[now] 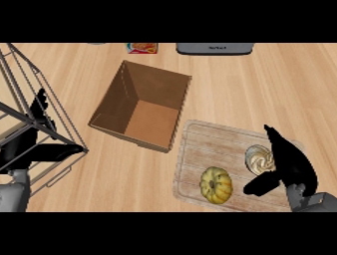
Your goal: Pick the cupcake from the cutting board and place it in the cardboard box
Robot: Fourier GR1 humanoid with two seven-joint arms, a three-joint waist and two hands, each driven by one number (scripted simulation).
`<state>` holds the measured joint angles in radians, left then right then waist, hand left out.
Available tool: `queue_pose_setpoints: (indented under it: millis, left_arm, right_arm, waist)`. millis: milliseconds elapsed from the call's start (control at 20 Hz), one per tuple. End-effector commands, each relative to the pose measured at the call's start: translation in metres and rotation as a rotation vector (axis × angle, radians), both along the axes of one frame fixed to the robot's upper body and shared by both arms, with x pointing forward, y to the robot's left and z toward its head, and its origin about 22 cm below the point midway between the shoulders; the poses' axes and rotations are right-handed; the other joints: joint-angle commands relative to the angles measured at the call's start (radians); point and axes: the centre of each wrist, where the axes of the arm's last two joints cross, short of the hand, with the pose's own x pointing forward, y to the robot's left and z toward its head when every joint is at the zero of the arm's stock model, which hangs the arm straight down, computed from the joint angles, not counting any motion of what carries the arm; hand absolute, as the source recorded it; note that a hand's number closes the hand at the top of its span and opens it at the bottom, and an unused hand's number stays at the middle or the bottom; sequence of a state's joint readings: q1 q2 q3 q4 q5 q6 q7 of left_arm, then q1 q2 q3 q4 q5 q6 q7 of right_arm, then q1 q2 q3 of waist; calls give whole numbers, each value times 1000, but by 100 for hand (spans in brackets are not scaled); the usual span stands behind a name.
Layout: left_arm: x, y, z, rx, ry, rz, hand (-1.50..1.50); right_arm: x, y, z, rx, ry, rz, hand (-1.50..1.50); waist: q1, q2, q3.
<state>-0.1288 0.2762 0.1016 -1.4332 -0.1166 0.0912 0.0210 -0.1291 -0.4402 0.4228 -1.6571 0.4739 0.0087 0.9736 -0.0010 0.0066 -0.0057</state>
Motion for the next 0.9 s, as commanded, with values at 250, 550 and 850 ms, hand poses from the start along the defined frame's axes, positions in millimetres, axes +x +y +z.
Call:
queue_pose_setpoints:
  millis: [250, 550, 850]
  left_arm:
    - [-28, -31, -20, -14, 84, -41, 0]
    - [-23, -16, -4, -7, 95, -41, 0]
    - [-5, -23, -19, -19, 92, -77, 0]
  right_arm:
    - [-9, -14, -6, 42, 39, 9, 150]
    - [4, -5, -26, -162, -86, 19, 150]
    - [31, -16, -1, -255, -190, 400, 150]
  waist:
    - [2, -9, 6]
    - [12, -10, 6]
    - [51, 5, 8]
